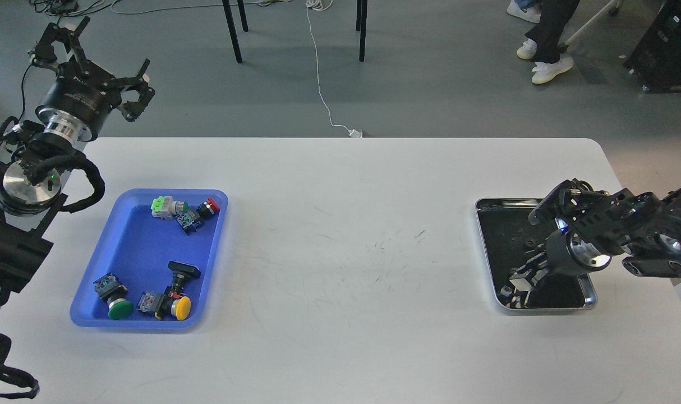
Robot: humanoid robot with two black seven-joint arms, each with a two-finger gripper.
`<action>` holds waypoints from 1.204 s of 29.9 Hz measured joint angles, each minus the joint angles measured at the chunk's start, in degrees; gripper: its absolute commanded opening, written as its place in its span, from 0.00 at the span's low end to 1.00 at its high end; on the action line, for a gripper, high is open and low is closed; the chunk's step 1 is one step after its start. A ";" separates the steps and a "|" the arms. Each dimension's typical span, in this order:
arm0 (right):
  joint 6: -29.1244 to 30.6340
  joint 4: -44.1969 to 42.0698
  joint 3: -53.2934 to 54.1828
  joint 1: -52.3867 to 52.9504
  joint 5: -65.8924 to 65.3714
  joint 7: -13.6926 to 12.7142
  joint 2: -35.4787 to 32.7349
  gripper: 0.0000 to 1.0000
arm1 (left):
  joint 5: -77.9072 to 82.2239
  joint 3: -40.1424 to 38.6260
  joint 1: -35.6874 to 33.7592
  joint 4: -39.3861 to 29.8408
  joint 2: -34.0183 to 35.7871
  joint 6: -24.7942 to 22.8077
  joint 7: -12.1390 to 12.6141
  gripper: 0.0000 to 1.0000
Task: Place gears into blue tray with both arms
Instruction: 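Lower the right gripper into the steel tray and grasp a small black piece, then carry the black piece with the right gripper toward the table center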
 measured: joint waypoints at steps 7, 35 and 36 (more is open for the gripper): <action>-0.02 1.01 -0.07 1.20 -1.04 -0.35 -2.19 0.49 | 0.00 0.00 -0.01 0.00 0.46 -0.10 0.00 0.98; -0.03 2.50 1.03 0.15 -2.13 -0.35 -4.51 0.16 | 0.00 0.07 0.62 0.00 0.68 0.41 0.08 0.98; -0.03 2.50 1.05 0.10 -2.13 -0.32 -4.55 0.13 | 0.00 0.08 0.62 0.00 0.68 0.40 0.09 0.98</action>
